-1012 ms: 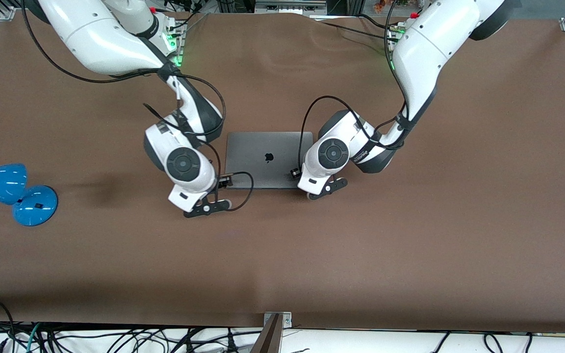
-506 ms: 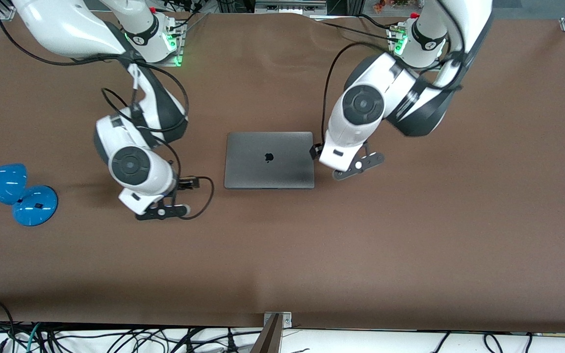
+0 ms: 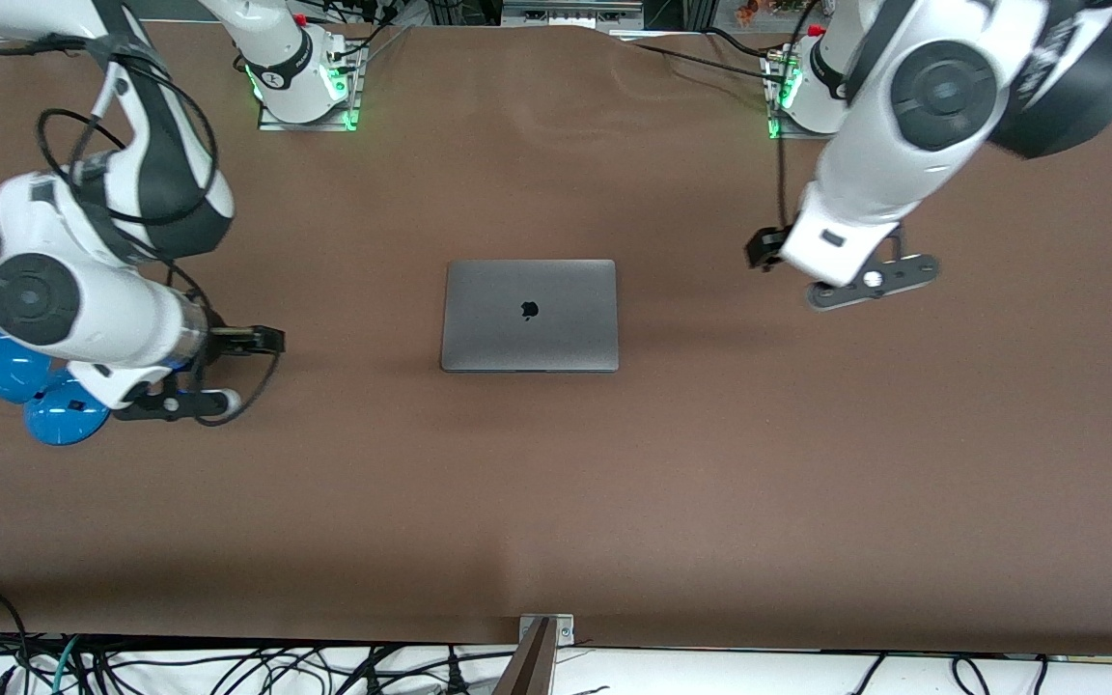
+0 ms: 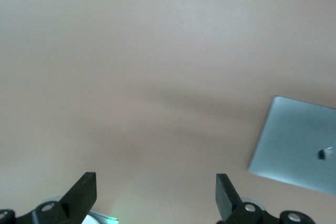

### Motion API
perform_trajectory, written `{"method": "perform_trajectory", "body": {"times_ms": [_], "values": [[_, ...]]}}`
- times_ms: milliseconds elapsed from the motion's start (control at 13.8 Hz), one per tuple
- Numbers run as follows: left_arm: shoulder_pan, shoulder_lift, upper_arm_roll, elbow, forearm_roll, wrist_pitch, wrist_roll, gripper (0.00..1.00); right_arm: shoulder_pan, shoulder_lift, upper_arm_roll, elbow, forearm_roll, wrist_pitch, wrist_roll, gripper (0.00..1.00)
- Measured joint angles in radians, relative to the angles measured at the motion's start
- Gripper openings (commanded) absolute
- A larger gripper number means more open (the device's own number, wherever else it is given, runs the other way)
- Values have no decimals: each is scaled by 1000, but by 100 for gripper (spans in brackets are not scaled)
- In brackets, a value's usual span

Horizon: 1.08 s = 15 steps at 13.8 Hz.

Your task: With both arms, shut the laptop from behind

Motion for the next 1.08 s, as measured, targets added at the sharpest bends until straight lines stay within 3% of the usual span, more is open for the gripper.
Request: {"method": "perform_trajectory", "body": {"times_ms": [289, 506, 795, 1084], "values": [[6, -115, 159, -119, -31, 4, 245, 100, -3, -81, -74, 47, 1, -73, -14, 100], [60, -209, 191, -229, -55, 40, 371, 100, 43, -185, -181, 57, 62, -63, -22, 100], [180, -261, 121, -269, -97, 56, 496, 100, 72, -369, -309, -69, 167, -27, -26, 100], [199, -261, 34, -246, -98, 59, 498, 100, 77, -482, -344, -153, 174, -109, -29, 100]]}}
